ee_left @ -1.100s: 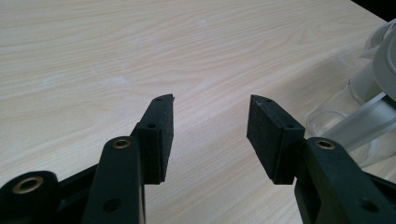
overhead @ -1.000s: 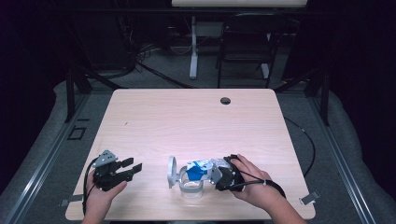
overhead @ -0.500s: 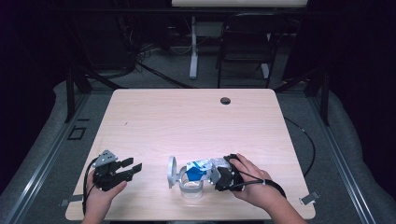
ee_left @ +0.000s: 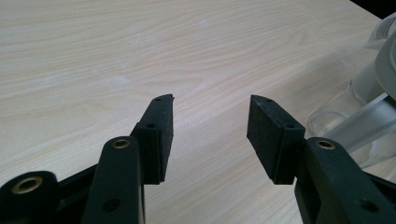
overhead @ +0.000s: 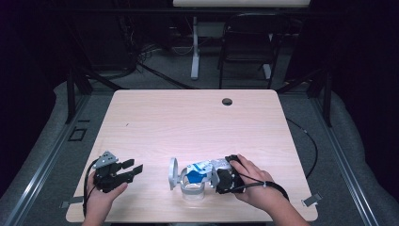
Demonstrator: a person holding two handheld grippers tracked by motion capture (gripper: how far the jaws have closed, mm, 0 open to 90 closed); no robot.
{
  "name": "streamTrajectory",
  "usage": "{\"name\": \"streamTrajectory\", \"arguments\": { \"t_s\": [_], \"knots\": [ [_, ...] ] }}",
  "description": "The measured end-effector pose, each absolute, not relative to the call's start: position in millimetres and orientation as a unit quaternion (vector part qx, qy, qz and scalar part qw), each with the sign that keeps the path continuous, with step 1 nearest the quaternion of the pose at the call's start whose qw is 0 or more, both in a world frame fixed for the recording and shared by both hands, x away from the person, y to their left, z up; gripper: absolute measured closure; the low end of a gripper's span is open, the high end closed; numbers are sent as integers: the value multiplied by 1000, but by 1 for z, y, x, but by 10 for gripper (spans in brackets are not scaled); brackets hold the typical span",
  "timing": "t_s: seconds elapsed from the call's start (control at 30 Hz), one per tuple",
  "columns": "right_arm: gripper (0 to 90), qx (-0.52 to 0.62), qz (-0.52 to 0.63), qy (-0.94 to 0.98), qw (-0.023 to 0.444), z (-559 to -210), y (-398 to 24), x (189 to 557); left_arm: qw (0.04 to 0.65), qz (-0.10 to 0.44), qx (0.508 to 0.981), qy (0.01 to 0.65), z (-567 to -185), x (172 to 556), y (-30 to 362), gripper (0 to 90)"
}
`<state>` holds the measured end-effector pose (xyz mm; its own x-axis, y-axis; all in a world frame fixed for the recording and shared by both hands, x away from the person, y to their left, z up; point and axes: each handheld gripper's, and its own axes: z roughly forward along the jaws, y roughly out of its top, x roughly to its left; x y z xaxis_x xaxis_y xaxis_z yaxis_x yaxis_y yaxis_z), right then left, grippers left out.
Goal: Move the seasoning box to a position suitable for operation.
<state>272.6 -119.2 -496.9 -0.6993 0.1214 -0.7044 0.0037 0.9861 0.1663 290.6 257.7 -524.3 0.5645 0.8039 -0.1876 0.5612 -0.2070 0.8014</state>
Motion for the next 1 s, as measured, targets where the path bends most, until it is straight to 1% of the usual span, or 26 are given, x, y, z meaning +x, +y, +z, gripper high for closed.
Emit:
{"name": "streamTrajectory", "arguments": {
  "t_s": [0.3, 1.0],
  "knots": [
    [431, 17, 56, 913, 403, -495, -116, 271, 444, 136, 765, 446, -525, 291, 257, 514],
    [432, 8, 34, 905, 424, -495, -111, 266, 442, 135, 765, 448, -525, 291, 258, 514]
  ]
}}
